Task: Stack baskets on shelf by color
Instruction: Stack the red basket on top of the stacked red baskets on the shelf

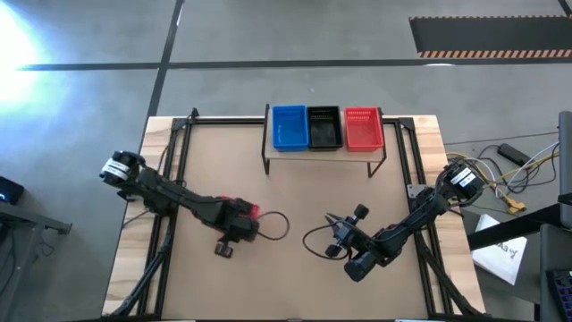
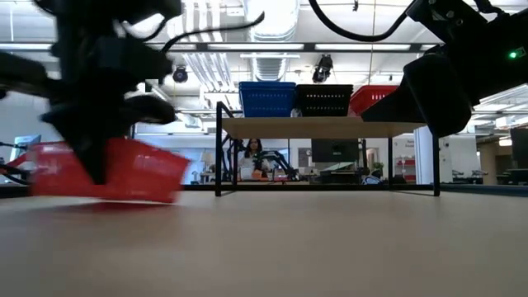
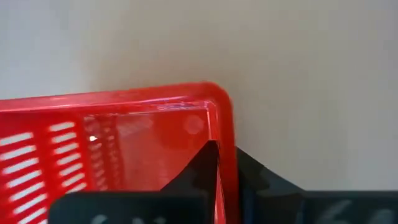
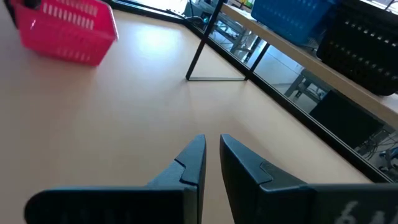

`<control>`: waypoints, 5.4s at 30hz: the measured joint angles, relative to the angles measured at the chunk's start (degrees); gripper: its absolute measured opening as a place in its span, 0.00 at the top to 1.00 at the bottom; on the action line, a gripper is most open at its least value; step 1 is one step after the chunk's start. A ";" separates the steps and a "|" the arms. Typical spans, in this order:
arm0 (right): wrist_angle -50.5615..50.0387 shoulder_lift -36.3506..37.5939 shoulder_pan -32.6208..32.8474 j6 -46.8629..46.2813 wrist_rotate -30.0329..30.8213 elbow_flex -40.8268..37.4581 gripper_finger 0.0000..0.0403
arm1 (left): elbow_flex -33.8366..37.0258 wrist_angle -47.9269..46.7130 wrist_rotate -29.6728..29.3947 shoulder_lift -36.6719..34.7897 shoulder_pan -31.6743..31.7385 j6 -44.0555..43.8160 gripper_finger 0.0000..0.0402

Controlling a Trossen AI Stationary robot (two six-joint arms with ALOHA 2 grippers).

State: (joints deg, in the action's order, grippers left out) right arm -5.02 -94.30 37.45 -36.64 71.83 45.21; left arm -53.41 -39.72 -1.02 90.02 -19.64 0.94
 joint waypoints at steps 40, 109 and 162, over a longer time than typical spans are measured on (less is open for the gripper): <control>3.98 -4.85 -9.94 37.74 -46.07 10.73 0.90 | -23.39 13.38 -2.76 20.61 1.16 32.42 0.86; -64.40 32.79 -61.31 66.20 -63.01 29.94 0.98 | 14.54 70.80 -27.54 -2.19 -4.89 4.04 0.52; -45.24 21.09 -66.45 30.46 -51.97 27.71 0.98 | 14.50 70.97 -27.49 -2.19 -4.74 3.93 0.52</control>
State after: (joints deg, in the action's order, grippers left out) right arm -50.26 -73.21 -28.99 -6.18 19.86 72.93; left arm -38.92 31.25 -28.51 87.83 -24.38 4.86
